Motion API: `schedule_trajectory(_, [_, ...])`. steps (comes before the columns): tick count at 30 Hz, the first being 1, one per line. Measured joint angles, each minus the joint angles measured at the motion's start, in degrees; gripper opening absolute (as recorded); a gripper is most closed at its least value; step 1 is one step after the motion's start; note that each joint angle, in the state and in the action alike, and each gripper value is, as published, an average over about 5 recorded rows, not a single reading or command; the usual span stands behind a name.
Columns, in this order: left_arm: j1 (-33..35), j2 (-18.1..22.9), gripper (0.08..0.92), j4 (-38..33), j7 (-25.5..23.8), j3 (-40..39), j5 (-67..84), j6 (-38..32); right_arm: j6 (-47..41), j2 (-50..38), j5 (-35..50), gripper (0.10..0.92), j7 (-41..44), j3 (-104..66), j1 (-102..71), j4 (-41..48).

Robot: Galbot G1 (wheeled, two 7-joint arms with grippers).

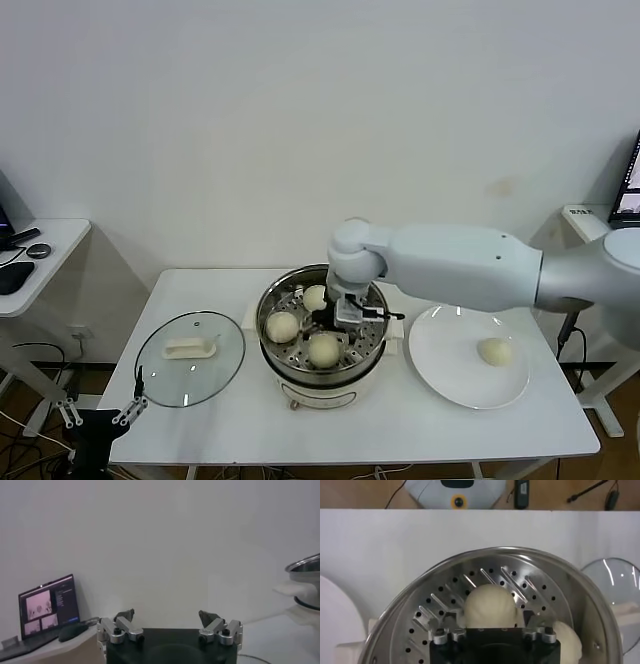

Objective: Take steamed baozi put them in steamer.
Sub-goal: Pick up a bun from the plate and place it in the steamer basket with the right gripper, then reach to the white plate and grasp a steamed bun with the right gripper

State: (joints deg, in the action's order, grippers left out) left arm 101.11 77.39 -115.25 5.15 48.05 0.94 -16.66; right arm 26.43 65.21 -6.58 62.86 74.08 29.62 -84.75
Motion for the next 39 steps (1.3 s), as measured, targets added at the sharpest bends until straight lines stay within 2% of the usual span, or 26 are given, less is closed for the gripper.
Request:
schedule_trajectory(6, [-0.6,-0.43,0.823,0.08,-0.04,-0.2,0.1,0.08,-4.34,-4.29,3.49,0.822,1.28,-1.76,3.21,-1.18])
schedule_trajectory(12, [-1.4,-0.92,0.823,0.58,-0.13,-1.08,-0.13,0.16,-14.99,-12.42,7.67,0.823,1.78,-3.2,5.32,-3.65])
schedule_trajectory(17, [-2.2,-1.26,0.823,1.06,-0.26,-2.11,-0.3,0.3,-24.17,-21.22,7.77,0.823,2.04,-4.94,4.96,-5.24])
schedule_trajectory(22, [-2.96,-1.48,0.823,1.62,-0.28,-3.29,-0.59,0.35,-29.7,-29.82,6.02,0.823,2.42,-8.32,1.01,-5.51])
schedule_trajectory(30, [-3.2,-1.5,0.823,1.7,-0.47,-4.2,-0.99,0.92,-31.77,-38.19,1.27,0.823,2.66,-20.81,-14.26,-1.5])
schedule_trajectory(39, [-2.32,-1.13,0.823,1.24,-0.53,-3.82,-1.0,1.07,-30.78,-38.67,-5.03,0.823,2.53,-34.7,-30.3,6.86])
